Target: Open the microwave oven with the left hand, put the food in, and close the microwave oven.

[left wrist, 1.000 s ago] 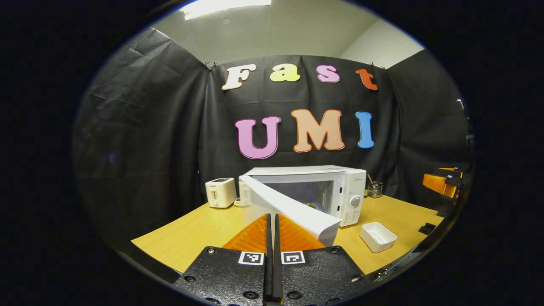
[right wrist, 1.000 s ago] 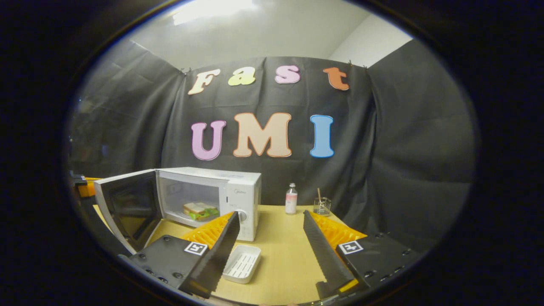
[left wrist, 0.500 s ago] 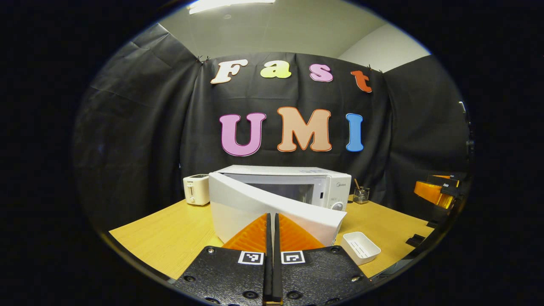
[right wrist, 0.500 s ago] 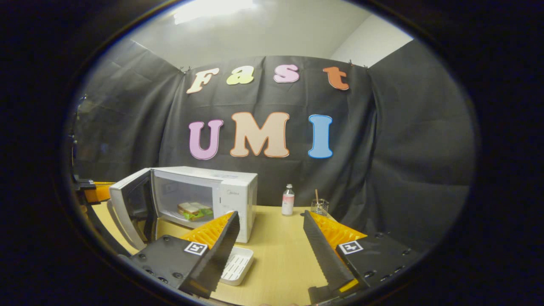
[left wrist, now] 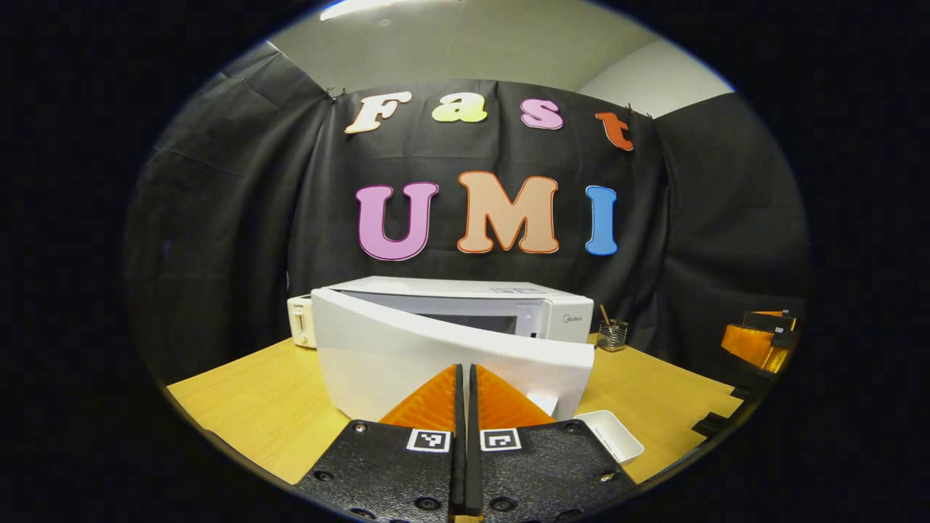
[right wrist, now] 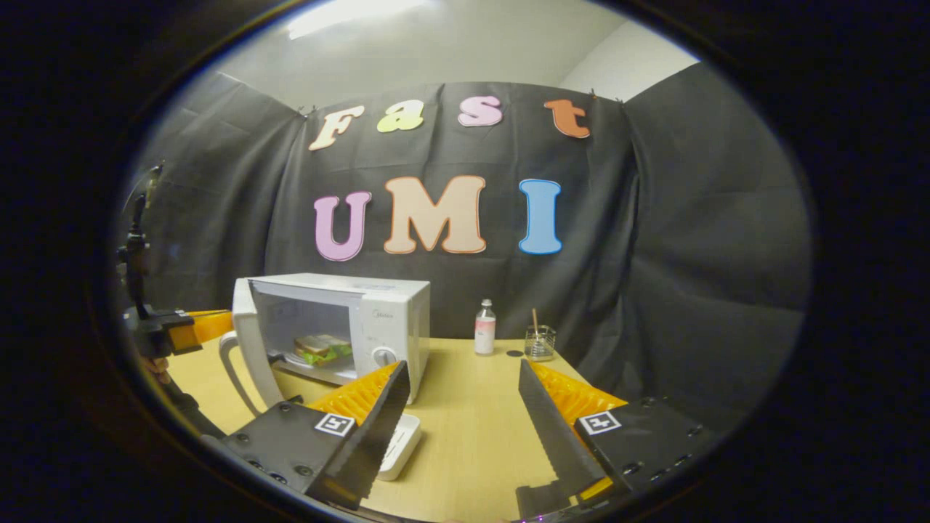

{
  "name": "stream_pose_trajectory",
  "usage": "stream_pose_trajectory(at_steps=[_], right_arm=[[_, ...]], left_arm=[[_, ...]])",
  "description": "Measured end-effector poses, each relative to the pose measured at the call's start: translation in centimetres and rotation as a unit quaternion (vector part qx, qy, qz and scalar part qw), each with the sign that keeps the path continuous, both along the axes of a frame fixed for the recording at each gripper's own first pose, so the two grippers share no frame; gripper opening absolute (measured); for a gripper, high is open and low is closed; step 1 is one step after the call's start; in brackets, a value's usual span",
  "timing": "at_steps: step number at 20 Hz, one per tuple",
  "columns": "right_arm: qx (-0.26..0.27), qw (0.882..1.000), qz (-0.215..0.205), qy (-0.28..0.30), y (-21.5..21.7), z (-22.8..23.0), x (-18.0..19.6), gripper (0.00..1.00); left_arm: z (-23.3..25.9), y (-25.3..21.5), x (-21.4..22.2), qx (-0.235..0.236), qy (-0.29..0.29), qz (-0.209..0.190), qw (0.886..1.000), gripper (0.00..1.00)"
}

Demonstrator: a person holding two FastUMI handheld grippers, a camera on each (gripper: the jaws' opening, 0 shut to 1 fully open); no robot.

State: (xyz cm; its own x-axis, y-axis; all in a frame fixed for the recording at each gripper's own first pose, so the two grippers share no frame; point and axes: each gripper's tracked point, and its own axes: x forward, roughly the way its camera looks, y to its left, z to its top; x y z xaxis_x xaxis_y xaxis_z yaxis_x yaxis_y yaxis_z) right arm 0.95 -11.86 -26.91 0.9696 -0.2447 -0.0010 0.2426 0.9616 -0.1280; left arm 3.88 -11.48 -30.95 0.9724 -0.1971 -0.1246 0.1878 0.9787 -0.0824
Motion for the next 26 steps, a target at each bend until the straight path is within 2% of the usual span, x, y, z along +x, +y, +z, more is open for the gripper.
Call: stream_pose_trajectory(at_steps=[5, 10, 11, 18, 26], right_arm=[[0.011, 1.000, -0.002, 0.008, -0.7, -0.4, 0.1, 0.93], [0.021, 1.000, -0.017, 0.006, -2.0, -0.2, -0.2, 0.93], [0.025, 0.999, -0.019, 0.006, -2.2, -0.2, -0.2, 0.95], [0.035, 0.999, -0.036, -0.006, -4.0, 0.3, -0.6, 0.93], [0.058, 0.997, -0.050, -0.017, -5.4, 0.2, -0.2, 0.94]], left_arm=[[-0.8, -3.1, 2.5, -0.003, 0.004, -0.025, 1.000, 0.01], [-1.5, -4.7, 5.0, -0.007, 0.011, -0.022, 1.000, 0.01], [-1.7, -4.8, 5.5, -0.007, 0.013, -0.021, 1.000, 0.01], [-2.6, -6.3, 8.0, -0.017, 0.034, -0.029, 0.999, 0.01], [-1.9, -6.8, 10.5, -0.012, 0.024, -0.018, 0.999, 0.01]])
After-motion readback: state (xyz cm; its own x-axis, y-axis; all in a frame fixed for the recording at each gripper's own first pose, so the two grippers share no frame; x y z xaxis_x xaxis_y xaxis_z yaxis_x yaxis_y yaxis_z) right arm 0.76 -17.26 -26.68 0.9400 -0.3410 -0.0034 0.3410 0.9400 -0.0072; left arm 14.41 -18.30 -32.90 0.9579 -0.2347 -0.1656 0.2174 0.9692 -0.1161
